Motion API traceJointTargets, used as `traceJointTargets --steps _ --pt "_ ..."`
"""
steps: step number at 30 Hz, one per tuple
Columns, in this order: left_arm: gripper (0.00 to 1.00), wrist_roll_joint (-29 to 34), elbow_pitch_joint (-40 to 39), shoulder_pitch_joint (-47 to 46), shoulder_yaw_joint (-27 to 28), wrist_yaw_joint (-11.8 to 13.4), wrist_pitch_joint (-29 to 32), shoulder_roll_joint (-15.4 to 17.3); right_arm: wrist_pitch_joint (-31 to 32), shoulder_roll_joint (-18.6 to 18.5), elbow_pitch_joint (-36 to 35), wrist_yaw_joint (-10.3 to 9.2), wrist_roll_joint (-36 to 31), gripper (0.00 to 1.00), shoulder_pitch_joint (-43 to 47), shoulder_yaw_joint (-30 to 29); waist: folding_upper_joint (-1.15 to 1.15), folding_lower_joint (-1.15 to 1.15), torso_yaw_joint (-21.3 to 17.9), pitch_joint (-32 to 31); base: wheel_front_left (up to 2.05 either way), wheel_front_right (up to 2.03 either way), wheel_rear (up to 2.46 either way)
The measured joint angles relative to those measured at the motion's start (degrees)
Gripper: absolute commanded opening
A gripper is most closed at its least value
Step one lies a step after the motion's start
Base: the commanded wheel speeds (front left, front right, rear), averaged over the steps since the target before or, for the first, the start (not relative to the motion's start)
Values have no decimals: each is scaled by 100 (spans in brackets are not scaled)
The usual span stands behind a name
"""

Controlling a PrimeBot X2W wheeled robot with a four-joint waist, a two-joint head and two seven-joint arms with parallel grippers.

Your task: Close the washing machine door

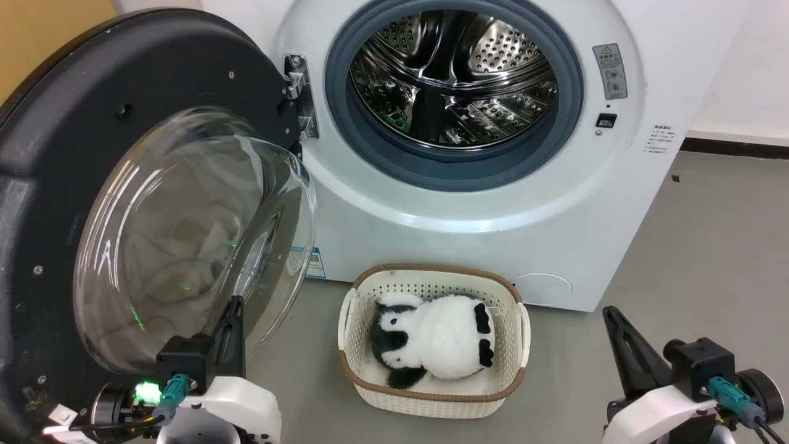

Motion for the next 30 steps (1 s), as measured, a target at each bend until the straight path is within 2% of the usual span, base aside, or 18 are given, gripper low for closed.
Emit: traceJointTargets --steps 30 --pt "0 0 0 0 1 0 0 0 0 0 0 0 0 0 -2 2 0 0 0 0 0 0 0"
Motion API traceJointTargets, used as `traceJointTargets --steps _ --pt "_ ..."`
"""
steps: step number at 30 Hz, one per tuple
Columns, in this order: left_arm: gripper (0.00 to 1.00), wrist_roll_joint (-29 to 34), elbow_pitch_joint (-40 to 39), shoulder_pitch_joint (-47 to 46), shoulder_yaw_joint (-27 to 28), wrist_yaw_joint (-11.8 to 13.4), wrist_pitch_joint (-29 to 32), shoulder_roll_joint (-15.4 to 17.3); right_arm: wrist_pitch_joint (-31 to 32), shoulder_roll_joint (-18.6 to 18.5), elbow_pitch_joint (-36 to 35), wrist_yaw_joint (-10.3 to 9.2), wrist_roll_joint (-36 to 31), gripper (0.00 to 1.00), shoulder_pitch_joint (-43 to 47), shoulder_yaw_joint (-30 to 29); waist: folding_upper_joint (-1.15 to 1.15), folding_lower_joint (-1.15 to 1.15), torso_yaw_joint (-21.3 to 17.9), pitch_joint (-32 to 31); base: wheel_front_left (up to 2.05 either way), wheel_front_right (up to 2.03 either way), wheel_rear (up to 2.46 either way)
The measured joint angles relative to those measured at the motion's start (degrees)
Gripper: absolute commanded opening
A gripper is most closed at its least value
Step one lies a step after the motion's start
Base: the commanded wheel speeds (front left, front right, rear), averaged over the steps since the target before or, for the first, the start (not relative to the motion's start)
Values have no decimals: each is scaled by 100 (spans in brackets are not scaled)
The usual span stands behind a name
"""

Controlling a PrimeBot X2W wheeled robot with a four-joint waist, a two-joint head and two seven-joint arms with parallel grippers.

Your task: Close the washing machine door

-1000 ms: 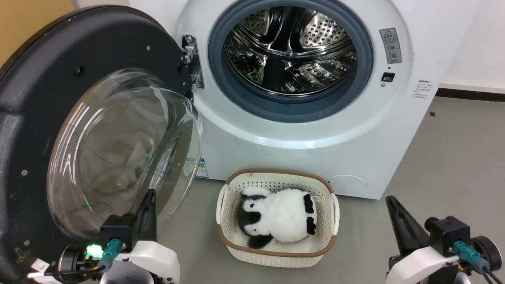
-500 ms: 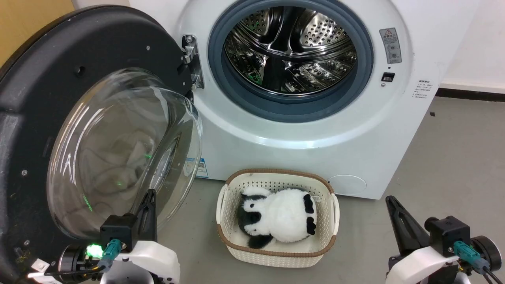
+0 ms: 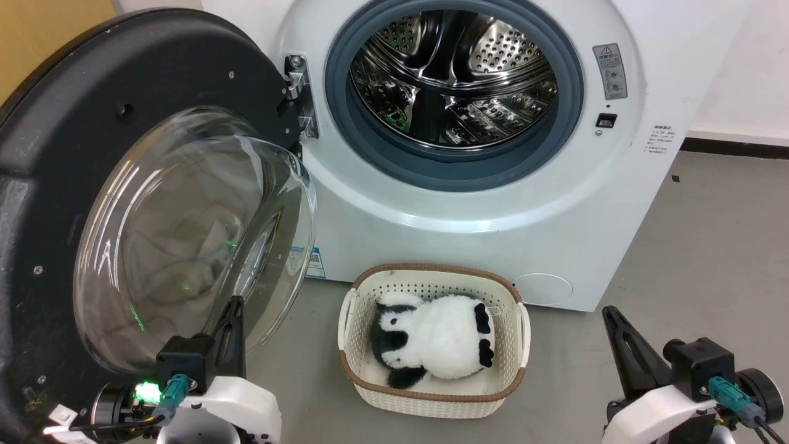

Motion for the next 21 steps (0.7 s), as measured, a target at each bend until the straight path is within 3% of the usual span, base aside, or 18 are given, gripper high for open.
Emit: traceJointTargets --steps 18,19,21 --pt "0 0 0 1 0 0 0 0 0 0 0 0 0 0 -4 0 0 0 0 0 0 0 0" --pt "100 0 1 -1 -1 1 0 0 0 0 1 0 2 100 -2 -2 0 0 0 0 0 0 0" --pt "100 0 5 -1 -1 7 0 0 0 0 4 0 3 100 -1 0 0 0 0 0 0 0 0"
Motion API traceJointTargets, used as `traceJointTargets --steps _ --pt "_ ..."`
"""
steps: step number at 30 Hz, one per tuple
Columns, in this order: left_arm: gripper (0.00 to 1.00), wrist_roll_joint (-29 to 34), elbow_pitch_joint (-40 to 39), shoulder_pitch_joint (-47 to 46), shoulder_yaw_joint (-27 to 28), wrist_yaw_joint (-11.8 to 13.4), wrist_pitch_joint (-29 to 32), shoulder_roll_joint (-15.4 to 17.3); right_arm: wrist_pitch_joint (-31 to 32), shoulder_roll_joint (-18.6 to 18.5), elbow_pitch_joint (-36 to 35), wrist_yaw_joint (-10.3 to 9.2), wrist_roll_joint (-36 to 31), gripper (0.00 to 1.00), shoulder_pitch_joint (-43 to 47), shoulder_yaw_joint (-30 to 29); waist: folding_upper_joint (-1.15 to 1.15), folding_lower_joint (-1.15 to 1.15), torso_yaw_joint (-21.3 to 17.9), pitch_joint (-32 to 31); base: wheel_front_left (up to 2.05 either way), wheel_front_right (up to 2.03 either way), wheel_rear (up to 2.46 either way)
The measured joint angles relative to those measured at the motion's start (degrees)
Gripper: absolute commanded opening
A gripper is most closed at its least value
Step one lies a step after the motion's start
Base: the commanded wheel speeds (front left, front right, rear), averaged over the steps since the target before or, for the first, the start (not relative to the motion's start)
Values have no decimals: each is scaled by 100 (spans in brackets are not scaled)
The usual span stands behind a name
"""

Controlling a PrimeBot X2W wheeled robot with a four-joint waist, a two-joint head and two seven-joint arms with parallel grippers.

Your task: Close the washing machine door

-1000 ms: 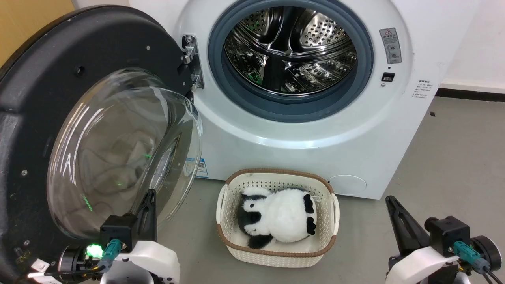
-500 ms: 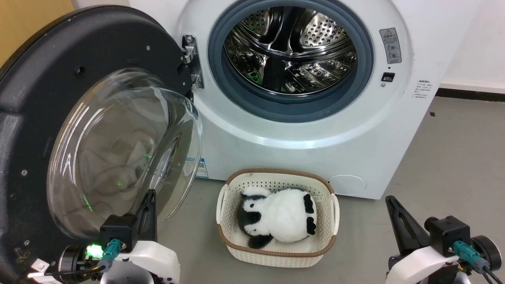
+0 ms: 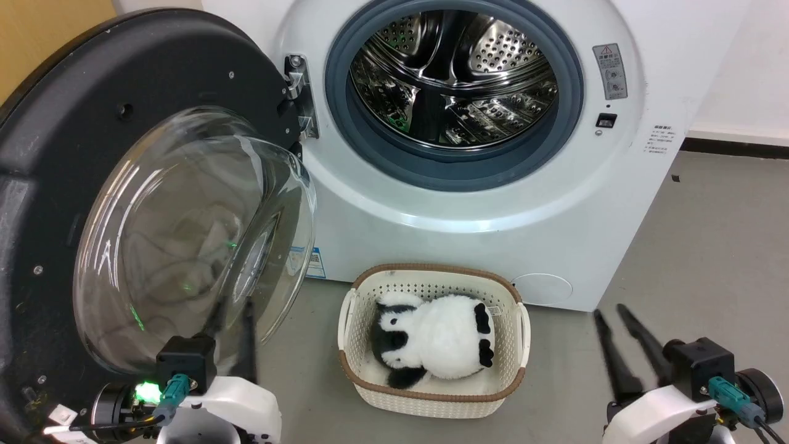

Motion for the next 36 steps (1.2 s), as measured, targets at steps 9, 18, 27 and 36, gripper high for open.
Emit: traceJointTargets --steps 9,18,27,36 --pt "100 -1 2 -1 -78 104 -59 -1 -60 0 -1 0 62 100 0 -80 0 0 0 13 0 0 0" --pt "0 -44 -8 -7 -163 213 -164 -1 -168 0 -3 0 152 100 2 -183 0 0 19 26 0 0 0" --pt "0 -58 -257 -164 -257 226 -266 -2 -269 0 -13 0 225 100 5 -305 0 0 146 46 0 0 0" --pt "0 -113 -568 -484 -274 143 -367 -3 -374 0 -36 0 366 100 6 -417 0 0 376 76 0 0 0"
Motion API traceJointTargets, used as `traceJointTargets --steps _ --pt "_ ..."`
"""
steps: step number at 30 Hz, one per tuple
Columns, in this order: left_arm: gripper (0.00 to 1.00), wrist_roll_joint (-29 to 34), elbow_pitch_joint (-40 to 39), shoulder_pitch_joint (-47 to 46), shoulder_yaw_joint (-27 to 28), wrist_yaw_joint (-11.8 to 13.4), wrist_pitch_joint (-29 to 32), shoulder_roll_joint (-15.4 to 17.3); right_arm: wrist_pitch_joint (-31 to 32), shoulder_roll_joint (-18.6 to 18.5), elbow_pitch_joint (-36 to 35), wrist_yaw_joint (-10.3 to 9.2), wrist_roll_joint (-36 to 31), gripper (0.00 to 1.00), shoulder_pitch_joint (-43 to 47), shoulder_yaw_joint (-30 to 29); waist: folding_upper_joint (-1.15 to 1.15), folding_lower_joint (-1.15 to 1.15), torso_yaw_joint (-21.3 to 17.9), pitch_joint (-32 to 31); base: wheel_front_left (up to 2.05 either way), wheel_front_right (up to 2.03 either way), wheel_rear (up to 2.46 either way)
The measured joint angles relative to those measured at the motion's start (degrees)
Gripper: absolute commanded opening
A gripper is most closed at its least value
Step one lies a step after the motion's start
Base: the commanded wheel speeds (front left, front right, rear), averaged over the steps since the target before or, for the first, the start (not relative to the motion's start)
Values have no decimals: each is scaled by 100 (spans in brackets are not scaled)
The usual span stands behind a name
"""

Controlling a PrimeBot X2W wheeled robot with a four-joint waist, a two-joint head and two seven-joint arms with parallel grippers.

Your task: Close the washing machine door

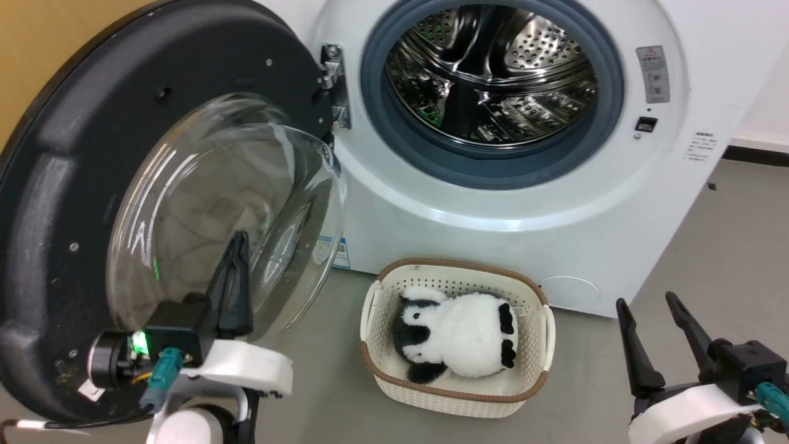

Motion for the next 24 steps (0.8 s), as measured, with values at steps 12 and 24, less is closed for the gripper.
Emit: traceJointTargets --steps 12,24 --pt "0 -238 -497 -472 226 -177 -151 0 -148 0 -35 0 96 100 0 -190 0 0 485 76 0 0 0" --pt "0 -795 -848 -882 942 -377 -302 0 -293 0 -48 0 136 100 -19 -272 0 0 1048 215 0 0 0"
